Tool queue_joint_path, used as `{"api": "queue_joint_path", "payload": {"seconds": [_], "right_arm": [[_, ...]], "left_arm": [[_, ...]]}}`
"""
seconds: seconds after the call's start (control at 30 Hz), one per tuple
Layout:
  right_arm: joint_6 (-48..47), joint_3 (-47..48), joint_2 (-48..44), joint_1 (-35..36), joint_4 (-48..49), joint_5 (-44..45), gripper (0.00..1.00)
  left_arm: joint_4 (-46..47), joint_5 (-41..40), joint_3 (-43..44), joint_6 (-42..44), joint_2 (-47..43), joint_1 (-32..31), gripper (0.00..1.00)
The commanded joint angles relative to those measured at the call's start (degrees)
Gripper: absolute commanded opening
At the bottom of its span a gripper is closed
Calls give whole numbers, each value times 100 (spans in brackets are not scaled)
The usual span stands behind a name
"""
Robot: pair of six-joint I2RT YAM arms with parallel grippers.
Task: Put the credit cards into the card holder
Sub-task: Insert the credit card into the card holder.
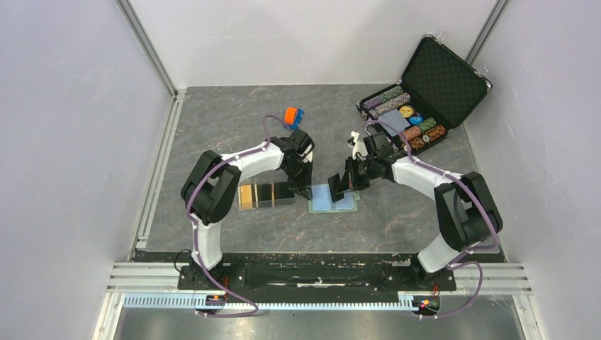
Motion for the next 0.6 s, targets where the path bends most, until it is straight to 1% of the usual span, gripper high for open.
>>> {"api": "queue_joint_path", "payload": {"seconds": [0.0, 0.2, 0.57], "right_arm": [[291, -340, 99, -18, 537, -233, 0], [394, -575, 202, -22, 908, -238, 0], [683, -753, 572, -23, 1698, -580, 0]], "left_arm": [[-446, -412, 140, 523, 103, -17, 12], [-661, -755, 145, 658, 95, -16, 8], [-713, -571, 198, 817, 380, -71, 2]]}}
